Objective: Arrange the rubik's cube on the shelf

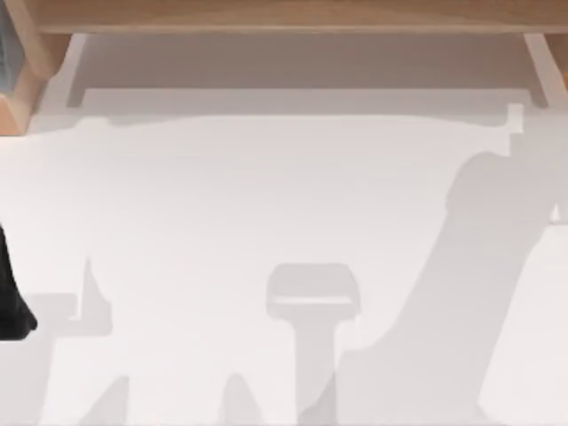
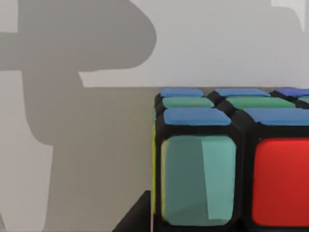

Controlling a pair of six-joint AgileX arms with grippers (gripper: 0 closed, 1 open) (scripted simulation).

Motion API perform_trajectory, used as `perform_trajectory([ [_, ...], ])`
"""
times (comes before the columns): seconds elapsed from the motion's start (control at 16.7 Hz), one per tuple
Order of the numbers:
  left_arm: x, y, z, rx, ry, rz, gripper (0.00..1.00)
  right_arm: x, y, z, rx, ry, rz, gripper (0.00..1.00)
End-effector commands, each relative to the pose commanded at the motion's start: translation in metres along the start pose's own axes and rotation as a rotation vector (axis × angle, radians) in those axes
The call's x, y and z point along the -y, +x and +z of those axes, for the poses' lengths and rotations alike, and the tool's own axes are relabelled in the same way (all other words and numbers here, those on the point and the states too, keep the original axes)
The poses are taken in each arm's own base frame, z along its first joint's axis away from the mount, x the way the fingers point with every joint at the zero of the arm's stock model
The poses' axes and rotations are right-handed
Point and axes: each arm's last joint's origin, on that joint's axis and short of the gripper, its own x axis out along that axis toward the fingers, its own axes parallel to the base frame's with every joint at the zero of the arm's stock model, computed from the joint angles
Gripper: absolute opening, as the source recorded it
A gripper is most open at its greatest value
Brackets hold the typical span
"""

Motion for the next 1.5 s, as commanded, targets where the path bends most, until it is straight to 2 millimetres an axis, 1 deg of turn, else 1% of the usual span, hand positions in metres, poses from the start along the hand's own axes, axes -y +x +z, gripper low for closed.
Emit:
perform_trajectory([
  [0.06, 0.0, 0.0, 0.0, 0.0, 0.0, 0.0, 1.0, 0.0, 0.0, 0.0, 0.0, 0.0, 0.0, 0.0],
  [0.6, 0.0, 0.0, 0.0, 0.0, 0.0, 0.0, 1.0, 0.001, -0.001, 0.0, 0.001, 0.003, 0.0, 0.0],
  [0.78, 0.0, 0.0, 0.0, 0.0, 0.0, 0.0, 1.0, 0.009, -0.012, -0.003, 0.007, -0.038, -0.011, 0.0],
  [1.02, 0.0, 0.0, 0.0, 0.0, 0.0, 0.0, 1.0, 0.02, -0.024, -0.006, -0.004, -0.168, -0.017, 0.0],
  [1.26, 0.0, 0.0, 0.0, 0.0, 0.0, 0.0, 1.0, 0.02, -0.028, -0.007, -0.025, -0.228, -0.01, 0.0],
  [1.5, 0.0, 0.0, 0.0, 0.0, 0.0, 0.0, 1.0, 0.014, -0.035, -0.003, -0.024, -0.26, -0.004, 0.0],
])
